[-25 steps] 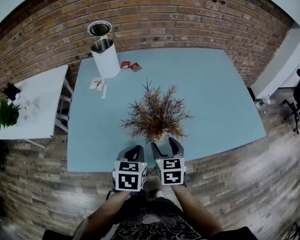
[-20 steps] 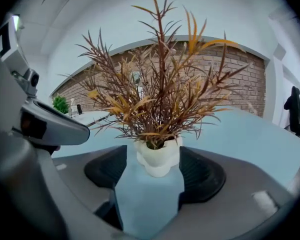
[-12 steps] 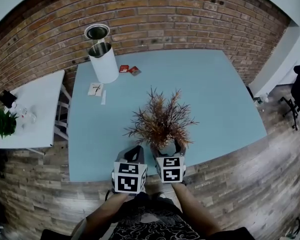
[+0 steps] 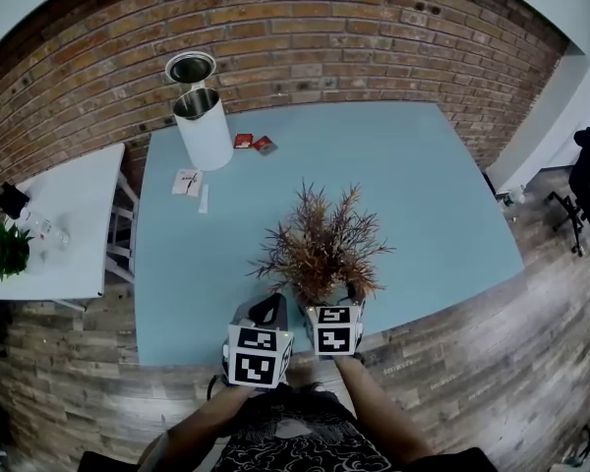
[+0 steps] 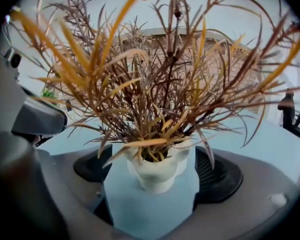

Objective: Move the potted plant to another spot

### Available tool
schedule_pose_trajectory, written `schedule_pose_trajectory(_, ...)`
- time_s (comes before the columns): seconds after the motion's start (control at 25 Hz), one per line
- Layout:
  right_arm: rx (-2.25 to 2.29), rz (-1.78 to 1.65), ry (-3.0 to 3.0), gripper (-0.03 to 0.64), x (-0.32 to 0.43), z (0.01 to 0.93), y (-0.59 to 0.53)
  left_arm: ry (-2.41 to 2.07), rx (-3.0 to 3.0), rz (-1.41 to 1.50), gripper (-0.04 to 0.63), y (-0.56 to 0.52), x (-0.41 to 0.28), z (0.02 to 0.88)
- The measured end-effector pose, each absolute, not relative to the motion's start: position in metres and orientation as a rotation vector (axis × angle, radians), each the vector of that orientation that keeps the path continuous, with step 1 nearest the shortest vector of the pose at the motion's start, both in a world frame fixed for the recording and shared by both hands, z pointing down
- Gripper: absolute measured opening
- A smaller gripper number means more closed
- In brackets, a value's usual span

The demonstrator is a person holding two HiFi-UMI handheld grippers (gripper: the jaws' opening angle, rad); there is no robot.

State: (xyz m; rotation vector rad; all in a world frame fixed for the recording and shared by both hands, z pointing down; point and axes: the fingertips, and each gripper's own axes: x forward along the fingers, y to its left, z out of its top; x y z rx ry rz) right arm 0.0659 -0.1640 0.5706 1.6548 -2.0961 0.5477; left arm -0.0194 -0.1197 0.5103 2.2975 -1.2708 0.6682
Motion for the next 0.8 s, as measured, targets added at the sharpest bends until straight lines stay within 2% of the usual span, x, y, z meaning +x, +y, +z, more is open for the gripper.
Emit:
schedule_pose_trajectory(0.28,1.680,0.580,-2.041,0.526,0.069,0.576,-0.173,-1.246,2.311,0.655,-0.002,-0.125,-0.019,0.510)
schedule_pose_trajectory(0.56,1.713,0.597,-2.024,0.495,0.068,0.574,-0.179,-1.216,2.324,0.644,-0.002,-0.130,-0.020,0.513)
schedule_pose_trajectory(0.8,1.720,0.583,-1.965,0.495,0.073,0.581,-0.183,-1.189,2.341,0.627,-0.002,-0.139,-0.019,0.513)
